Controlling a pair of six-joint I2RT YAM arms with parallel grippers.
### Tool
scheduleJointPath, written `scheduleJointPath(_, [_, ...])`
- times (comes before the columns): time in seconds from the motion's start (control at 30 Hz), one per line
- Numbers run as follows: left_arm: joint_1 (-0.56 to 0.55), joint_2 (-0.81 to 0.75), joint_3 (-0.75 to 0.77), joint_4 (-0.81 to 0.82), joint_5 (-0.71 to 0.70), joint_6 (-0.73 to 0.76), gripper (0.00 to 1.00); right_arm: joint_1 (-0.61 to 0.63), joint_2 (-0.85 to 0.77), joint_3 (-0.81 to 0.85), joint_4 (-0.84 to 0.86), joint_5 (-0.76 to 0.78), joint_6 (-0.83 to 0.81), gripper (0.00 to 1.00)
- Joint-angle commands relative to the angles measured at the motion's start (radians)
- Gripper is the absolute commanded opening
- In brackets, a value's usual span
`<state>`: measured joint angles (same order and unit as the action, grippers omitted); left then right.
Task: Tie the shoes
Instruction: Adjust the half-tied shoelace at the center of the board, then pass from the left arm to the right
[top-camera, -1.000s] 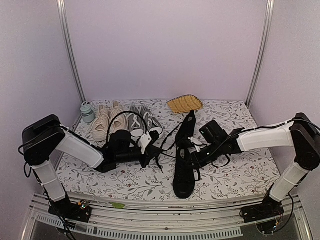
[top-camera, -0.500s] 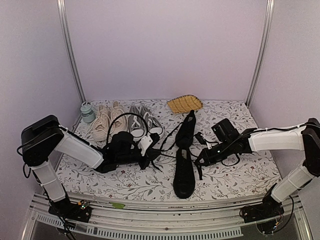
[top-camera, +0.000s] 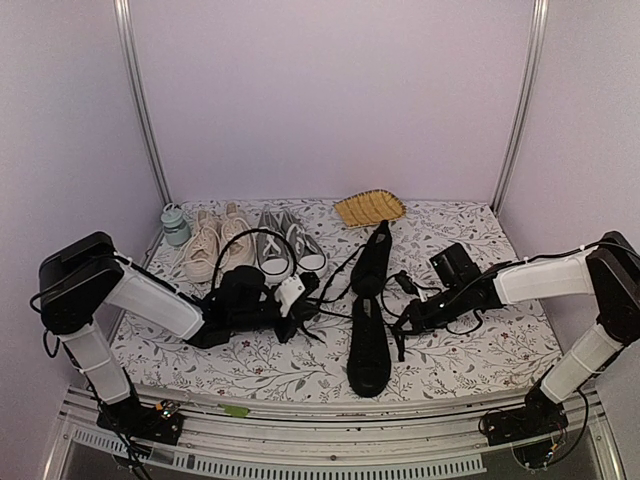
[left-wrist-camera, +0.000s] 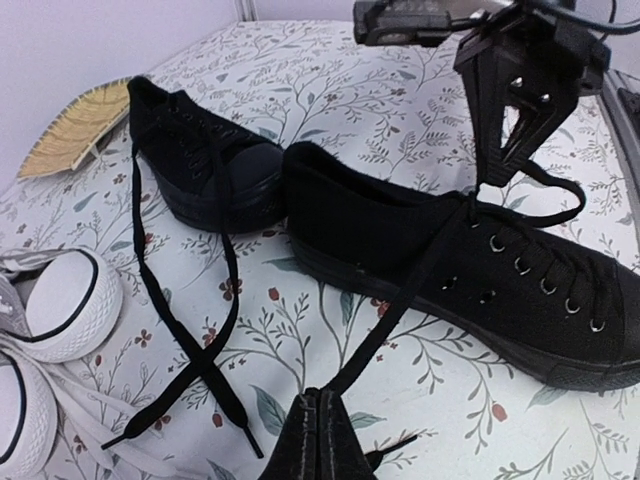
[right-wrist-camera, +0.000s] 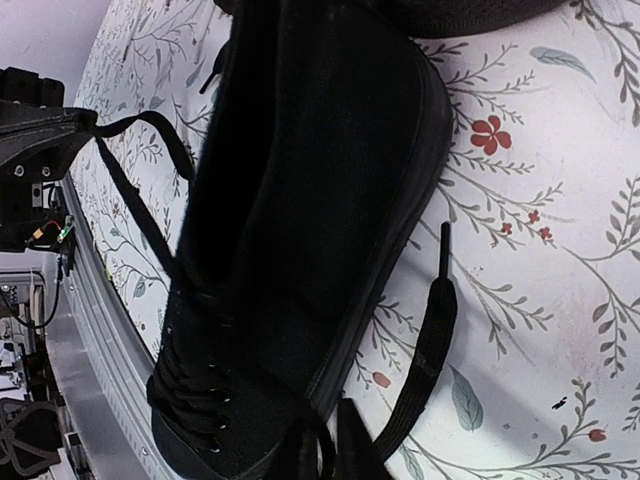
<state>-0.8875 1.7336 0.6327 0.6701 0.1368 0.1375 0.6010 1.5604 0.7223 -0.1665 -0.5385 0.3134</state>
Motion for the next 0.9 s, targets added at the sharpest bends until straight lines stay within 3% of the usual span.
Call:
scheduleJointPath(0.0, [-0.049,-0.010,0.023,0.112,0.097,0.036,0.00,-0.021,-0.037,0.024,-0.026,-0.030,-0.062,0.23])
scheduleJointPath(0.03, [-0.055,0.001,0.036,0.128,0.116,0.024,0.00,-0.021,-0.044,0.031,-0.039,-0.039,-0.076,0.34])
scheduleJointPath(0.23, [-0.069,0.024,0.085,0.214,0.180,-0.007,0.00,-0.021,-0.137,0.066,-0.101,-0.016,-0.151,0.48])
scheduleJointPath(0.53, [-0.076,0.025,0.120,0.299,0.233,-0.076,0.00,0.101,-0.107,0.102,0.197,0.024,-0.435,0.50])
scheduleJointPath(0.87, [-0.078,0.031,0.122,0.287,0.203,-0.081,0.00,0.120,0.013,0.111,0.343,-0.044,-0.501,0.43])
